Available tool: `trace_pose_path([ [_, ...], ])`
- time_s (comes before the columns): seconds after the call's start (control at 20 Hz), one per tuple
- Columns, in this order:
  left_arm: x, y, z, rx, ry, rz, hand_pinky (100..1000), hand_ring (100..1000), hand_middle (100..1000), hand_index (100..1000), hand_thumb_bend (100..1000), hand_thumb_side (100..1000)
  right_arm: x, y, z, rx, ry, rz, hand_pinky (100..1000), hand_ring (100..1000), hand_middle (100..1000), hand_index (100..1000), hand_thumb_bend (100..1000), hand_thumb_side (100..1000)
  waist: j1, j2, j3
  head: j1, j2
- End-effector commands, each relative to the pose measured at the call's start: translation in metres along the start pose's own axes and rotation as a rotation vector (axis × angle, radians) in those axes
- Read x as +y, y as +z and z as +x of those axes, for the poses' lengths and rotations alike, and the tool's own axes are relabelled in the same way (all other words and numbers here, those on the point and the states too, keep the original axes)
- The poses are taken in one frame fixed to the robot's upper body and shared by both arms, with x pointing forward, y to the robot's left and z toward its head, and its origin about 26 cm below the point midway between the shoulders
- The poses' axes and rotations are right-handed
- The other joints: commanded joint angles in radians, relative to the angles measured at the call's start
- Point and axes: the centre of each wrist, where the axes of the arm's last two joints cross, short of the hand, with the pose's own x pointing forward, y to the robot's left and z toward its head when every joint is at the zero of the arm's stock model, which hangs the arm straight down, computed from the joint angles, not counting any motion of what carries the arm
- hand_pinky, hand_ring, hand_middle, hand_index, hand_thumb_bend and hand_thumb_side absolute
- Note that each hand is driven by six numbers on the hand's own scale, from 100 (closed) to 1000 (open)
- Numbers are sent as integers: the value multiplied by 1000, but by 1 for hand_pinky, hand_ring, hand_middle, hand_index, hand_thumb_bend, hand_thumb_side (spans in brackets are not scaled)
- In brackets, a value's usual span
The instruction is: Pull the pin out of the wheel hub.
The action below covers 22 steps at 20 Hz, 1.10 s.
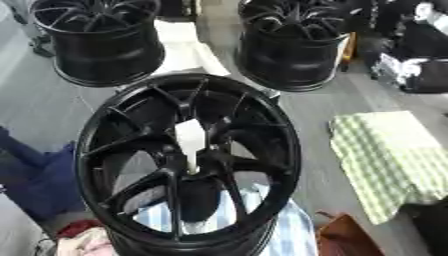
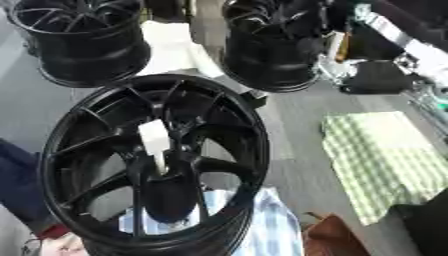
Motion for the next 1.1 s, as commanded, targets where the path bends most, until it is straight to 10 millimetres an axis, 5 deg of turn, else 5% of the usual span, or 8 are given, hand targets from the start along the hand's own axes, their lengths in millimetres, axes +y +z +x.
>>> trace_pose_path([
  [0.05,3,-3,9,-17,-27,-20,687,1000,658,806,100,854,-5,-19,14,-10,-1,148,827,828,861,967,152,457,2,-12,3,-10,-3],
  [0.4,0,-5,8,-17,-20,-31,687,1000,659,806,100,855,7,-68,26,24,-9,334,853,880,902,981,134,456,6,-9,17,-35,-3],
  [0.8,-5,-9,7,-25,-5,-49,688,1000,659,806,100,855,25,-111,-26,133,40,400,893,931,935,994,114,467,16,-5,43,-74,-3],
  [1.1,-6,-11,7,-27,2,-55,688,1000,659,807,100,856,44,-124,-53,181,135,489,906,946,945,999,113,461,17,-6,52,-85,-3],
])
